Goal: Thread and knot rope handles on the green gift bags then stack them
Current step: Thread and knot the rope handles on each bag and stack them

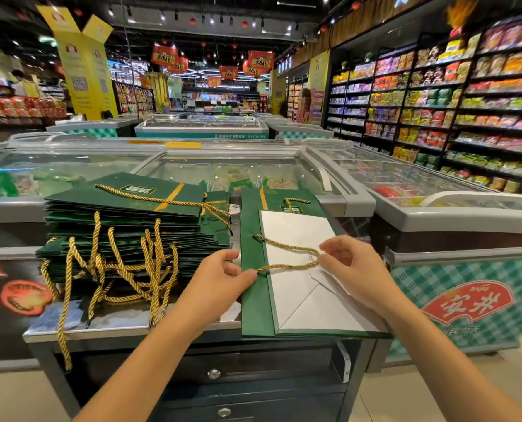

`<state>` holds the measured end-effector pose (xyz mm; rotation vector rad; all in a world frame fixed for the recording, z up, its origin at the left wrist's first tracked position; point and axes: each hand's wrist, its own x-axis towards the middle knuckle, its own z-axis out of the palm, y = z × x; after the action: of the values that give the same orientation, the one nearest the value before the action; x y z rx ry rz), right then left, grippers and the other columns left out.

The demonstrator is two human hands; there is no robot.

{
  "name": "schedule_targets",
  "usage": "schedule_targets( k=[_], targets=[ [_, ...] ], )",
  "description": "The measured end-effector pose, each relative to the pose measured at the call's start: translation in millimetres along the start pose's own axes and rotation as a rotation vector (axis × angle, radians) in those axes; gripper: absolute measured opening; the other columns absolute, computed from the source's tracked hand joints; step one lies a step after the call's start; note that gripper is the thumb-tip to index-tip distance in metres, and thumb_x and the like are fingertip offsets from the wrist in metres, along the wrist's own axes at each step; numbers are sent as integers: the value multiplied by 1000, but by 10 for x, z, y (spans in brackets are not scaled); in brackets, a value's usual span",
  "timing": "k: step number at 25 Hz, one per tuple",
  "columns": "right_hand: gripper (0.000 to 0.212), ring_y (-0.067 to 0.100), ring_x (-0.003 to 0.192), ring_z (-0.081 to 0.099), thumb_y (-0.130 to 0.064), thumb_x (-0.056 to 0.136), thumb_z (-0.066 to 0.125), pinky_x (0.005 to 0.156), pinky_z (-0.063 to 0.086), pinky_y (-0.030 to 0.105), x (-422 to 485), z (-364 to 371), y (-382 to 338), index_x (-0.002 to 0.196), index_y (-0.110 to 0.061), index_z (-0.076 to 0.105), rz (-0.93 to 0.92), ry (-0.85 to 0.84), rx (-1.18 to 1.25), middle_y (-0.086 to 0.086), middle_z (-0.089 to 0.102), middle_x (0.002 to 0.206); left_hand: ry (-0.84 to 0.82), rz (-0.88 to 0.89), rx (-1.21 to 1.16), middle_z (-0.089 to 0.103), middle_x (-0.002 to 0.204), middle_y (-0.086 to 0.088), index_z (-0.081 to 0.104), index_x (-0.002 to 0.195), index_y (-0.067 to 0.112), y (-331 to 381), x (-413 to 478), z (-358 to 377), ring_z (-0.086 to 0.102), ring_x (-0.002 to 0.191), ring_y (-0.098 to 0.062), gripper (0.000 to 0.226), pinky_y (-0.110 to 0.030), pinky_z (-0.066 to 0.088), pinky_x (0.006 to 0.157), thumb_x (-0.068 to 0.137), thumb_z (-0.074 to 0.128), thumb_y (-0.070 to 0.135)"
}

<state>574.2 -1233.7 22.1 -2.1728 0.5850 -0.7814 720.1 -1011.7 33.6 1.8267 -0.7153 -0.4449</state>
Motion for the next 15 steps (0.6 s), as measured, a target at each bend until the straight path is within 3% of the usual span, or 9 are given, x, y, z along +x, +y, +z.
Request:
schedule_targets(
  k=[3,6,8,10,13,15],
  targets=[
    [24,3,100,64,-26,94,71,96,54,32,-25,-63,-61,117,-27,68,42,49,15,-13,69,109,8,-11,-261,76,93,-10,67,114,12,101,-118,86,75,82,-15,18,-29,61,65,99,58,7],
    [45,11,105,61,-38,95,68,89,47,31,-38,-202,-91,135,-19,59,156,101,-88,-9,64,113,53,17,-429,77,95,-2,67,109,17,167,-181,42,74,87,-14,21,-26,59,63,100,55,3],
    [46,10,99,63,-40,97,66,80,48,28,-41,-290,-109,136,-17,59,234,69,6,-8,67,109,47,38,-480,76,101,-1,65,113,19,195,-185,-8,74,91,-13,22,-25,58,65,99,56,4],
    [35,6,92,65,-32,97,68,70,47,23,-45,-333,-145,127,-14,68,251,90,196,-5,72,106,51,63,-473,76,102,-1,65,115,20,243,-186,-58,73,91,-13,23,-25,57,67,99,58,6],
    [13,8,82,70,-23,94,73,69,49,22,-1,-445,-263,102,-15,78,215,219,361,-5,77,90,135,143,-375,76,97,0,69,107,23,400,-163,-134,73,87,-10,17,-23,56,65,95,65,11],
    [9,8,61,58,-22,93,73,63,42,22,52,-546,-389,92,-16,78,230,244,522,-5,70,72,231,219,-318,73,86,4,71,94,26,536,-114,-153,69,74,-1,12,-19,53,61,93,69,14]
  ],
)
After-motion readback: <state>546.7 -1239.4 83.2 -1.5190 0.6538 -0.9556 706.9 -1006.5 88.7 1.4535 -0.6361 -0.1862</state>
